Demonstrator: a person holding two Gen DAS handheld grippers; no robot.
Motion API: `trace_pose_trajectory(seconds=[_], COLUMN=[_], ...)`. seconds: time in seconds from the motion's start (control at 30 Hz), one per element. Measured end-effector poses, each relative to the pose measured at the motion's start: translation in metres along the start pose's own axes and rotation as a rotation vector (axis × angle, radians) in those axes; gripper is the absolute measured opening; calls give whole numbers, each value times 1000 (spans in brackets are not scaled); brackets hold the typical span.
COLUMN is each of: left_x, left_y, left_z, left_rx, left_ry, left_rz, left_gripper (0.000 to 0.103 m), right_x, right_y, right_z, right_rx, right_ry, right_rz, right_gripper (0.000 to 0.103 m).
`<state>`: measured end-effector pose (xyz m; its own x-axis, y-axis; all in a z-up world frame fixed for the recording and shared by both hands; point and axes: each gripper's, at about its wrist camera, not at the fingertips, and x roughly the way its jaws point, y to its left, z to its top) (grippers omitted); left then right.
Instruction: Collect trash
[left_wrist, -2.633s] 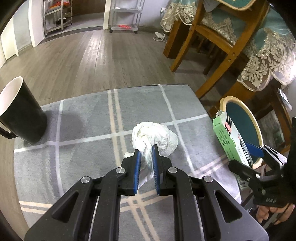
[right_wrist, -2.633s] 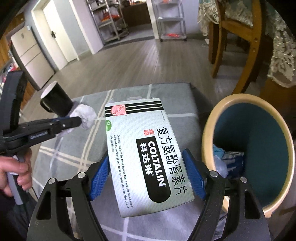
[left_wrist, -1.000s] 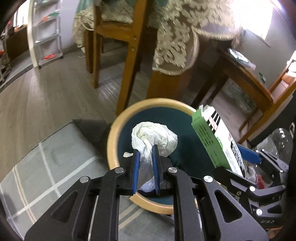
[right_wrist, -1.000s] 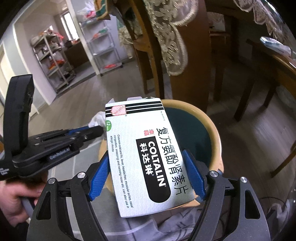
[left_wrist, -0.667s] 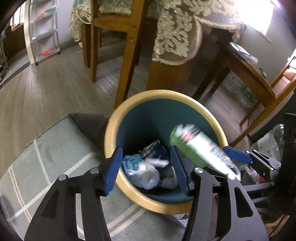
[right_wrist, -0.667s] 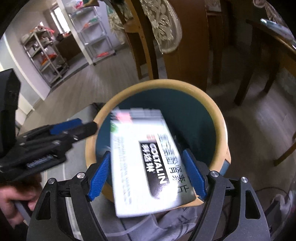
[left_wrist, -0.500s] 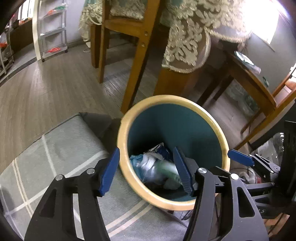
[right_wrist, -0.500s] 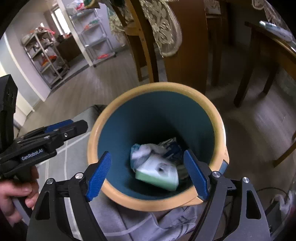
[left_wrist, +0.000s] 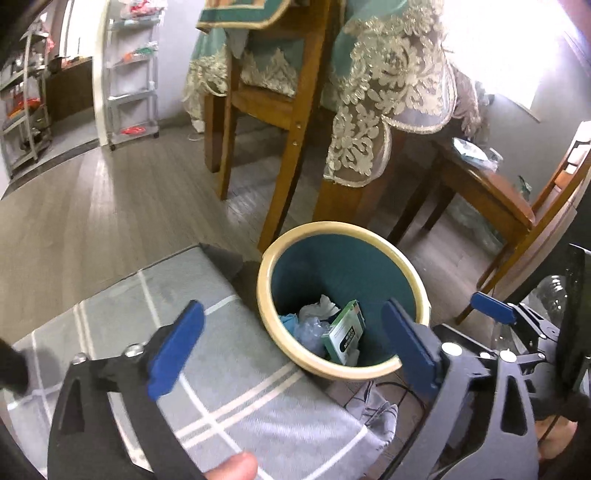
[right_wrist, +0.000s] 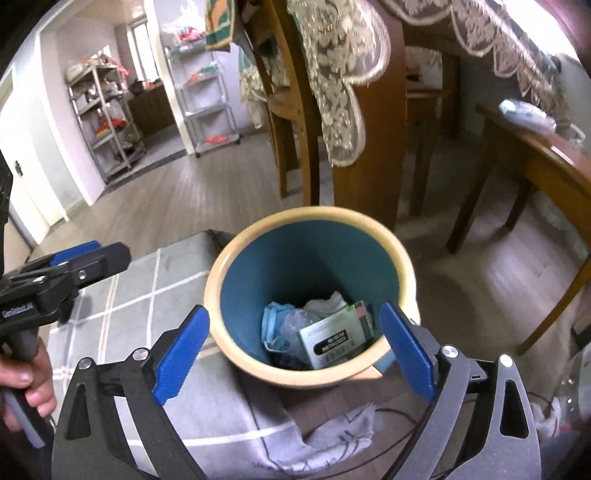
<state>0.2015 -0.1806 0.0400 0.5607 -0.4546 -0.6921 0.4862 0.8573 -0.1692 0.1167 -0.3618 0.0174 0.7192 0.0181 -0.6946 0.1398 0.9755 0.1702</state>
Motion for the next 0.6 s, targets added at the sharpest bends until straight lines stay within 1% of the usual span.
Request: trace_pose_trajectory(seconds=[0.17,0.27,0.47,0.6], left_x=[-24,-34,-45,-48], left_y=[-9,-10,-12,-10], left_z=[-15,-26,-41,-46], left_rx=[37,38,56,45], left_ry=[-27,-34,-38,-41], left_rz=[11,-9,-21,-27], left_gripper=[97,97,97,97], right_x=[-23,-36,-51,-54], right_y=[4,6,16,20], right_z=[-9,-16,-32,-38], right_rx=[-22,-33,-74,-85], right_ry=[-45,-68,-80,-79], right_rz=[-15,-22,-35,-38], right_gripper=[95,96,96,96])
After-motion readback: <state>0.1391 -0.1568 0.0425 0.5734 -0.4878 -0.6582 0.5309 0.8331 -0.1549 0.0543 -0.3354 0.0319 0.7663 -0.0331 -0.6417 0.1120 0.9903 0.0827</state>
